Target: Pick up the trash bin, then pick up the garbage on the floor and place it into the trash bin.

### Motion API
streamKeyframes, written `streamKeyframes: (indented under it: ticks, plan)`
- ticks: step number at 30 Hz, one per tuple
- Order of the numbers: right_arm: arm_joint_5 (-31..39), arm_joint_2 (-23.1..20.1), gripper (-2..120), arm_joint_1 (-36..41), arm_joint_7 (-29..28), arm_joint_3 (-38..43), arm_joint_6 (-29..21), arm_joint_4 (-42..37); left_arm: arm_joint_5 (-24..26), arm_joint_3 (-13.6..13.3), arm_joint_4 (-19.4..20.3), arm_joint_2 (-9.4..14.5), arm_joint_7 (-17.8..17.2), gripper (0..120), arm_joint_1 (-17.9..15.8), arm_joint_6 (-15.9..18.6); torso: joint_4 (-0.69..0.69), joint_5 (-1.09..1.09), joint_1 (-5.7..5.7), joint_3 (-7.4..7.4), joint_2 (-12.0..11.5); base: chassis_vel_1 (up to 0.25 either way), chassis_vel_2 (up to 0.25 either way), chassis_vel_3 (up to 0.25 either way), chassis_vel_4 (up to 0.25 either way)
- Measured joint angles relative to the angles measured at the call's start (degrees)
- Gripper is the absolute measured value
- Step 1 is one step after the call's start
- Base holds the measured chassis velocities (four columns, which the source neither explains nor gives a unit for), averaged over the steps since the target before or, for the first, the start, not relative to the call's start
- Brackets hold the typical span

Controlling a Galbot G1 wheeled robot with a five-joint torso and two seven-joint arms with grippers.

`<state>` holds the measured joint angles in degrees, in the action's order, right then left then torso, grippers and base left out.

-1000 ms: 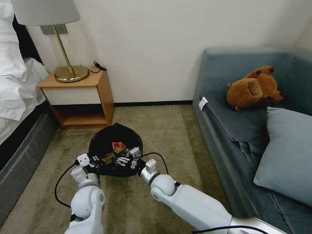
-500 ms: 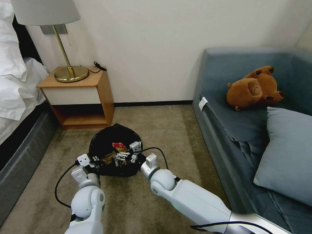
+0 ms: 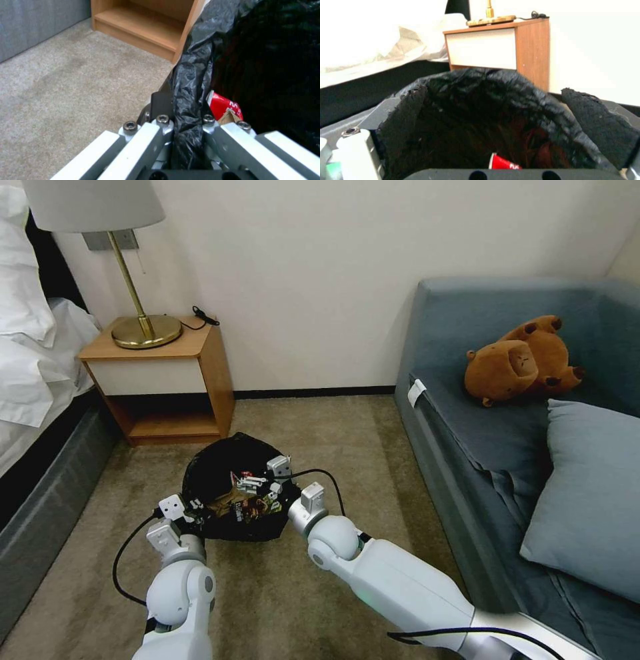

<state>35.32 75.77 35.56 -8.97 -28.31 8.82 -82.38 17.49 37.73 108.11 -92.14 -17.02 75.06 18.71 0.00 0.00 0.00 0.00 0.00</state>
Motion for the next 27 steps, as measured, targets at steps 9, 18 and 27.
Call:
streamKeyframes:
  ticks: [9, 18, 27]
  plan:
    - [-0.01, -0.72, 100, 0.83, -1.63, 4.43, -1.10, -2.05, 0.69, 0.64, -0.13, 0.00, 0.10, 1, 0.11, -0.06, 0.00, 0.00, 0.00, 0.00, 0.00, 0.000, 0.000, 0.000, 0.000]
    - [-3.67, -1.91, 100, 3.62, -4.10, 11.37, -2.00, -4.12, 1.95, 1.12, -0.32, 0.00, 0.19, 1, -0.20, -0.04, 0.00, 0.00, 0.00, 0.00, 0.00, 0.000, 0.000, 0.000, 0.000]
    - [-6.91, -1.86, 100, 7.60, -4.33, 17.56, -1.86, -3.51, 2.57, 1.59, -0.33, 0.00, 0.28, 1, -0.06, 0.11, 0.00, 0.01, 0.00, 0.00, 0.00, 0.000, 0.000, 0.000, 0.000]
